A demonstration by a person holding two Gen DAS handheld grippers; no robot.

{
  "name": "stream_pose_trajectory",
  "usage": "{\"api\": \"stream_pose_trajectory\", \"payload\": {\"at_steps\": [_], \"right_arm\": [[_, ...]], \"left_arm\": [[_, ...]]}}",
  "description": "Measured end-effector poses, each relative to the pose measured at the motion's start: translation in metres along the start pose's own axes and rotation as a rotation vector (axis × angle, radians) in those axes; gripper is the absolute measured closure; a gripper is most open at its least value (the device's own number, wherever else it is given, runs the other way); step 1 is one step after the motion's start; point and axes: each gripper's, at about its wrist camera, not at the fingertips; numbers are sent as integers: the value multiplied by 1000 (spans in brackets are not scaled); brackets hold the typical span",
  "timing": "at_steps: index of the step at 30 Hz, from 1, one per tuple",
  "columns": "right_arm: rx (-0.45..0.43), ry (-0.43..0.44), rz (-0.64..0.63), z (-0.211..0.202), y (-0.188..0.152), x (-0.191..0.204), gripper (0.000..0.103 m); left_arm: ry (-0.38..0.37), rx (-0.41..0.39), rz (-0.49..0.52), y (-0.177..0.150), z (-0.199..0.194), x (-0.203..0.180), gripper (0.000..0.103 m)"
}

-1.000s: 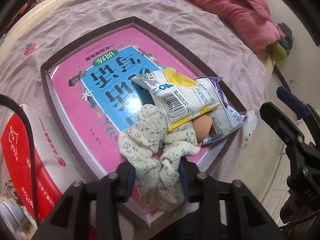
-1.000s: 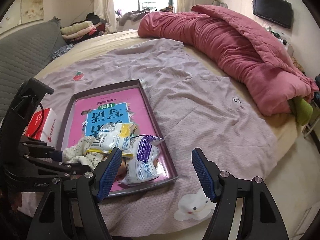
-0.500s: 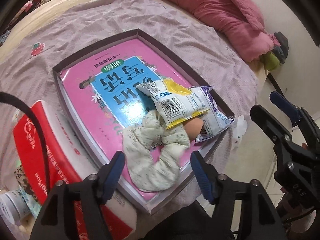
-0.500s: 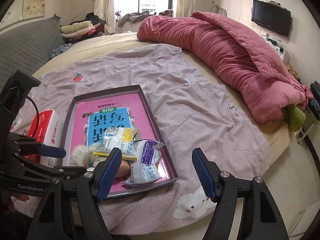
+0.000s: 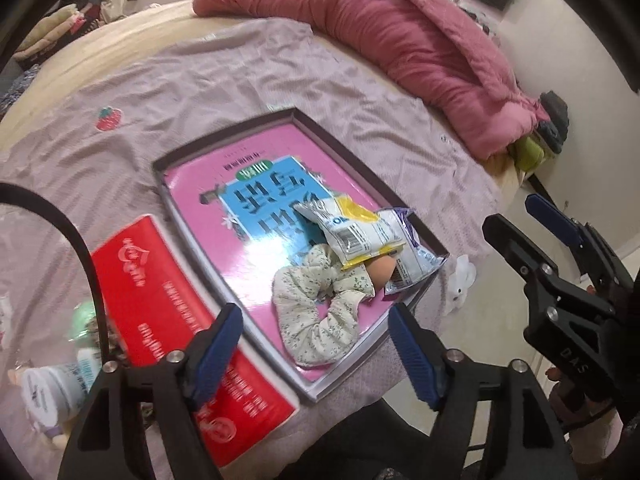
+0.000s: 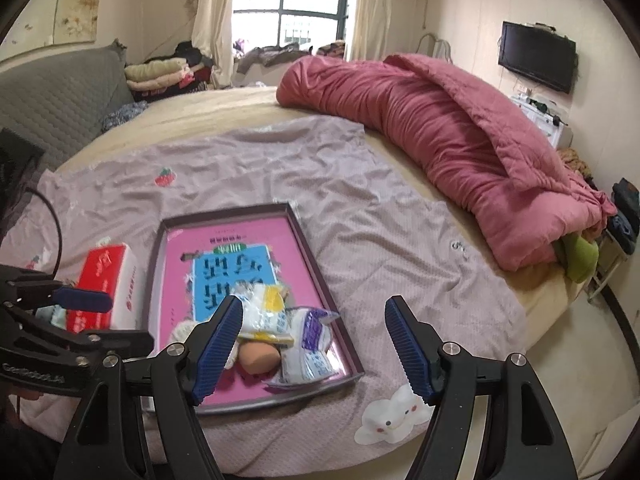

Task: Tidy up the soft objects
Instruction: 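Open the left tool and move both open tools back toward the pile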

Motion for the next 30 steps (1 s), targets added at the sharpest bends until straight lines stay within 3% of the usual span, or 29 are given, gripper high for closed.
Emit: {"api": "stream_pose_trajectory", "payload": {"at_steps": [8,13,30], "right_arm": [[-41,3,9,-15,17,23,28],[-54,4,-12,-20,22,41,28],[-124,110,-86,-52,40,118,28]], "left_arm": [[36,-56,-79,-15,-45,36,27],[100,-84,-125,-29,-66,65,27],[203,-156,-249,-80,-115,139,26]]}}
Point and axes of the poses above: each gripper's, at about its wrist camera, not at the fingertips, and z roughly the way its jaws point, x to its left, y to its top, and after that the axes turned 11 degrees about y, right-handed
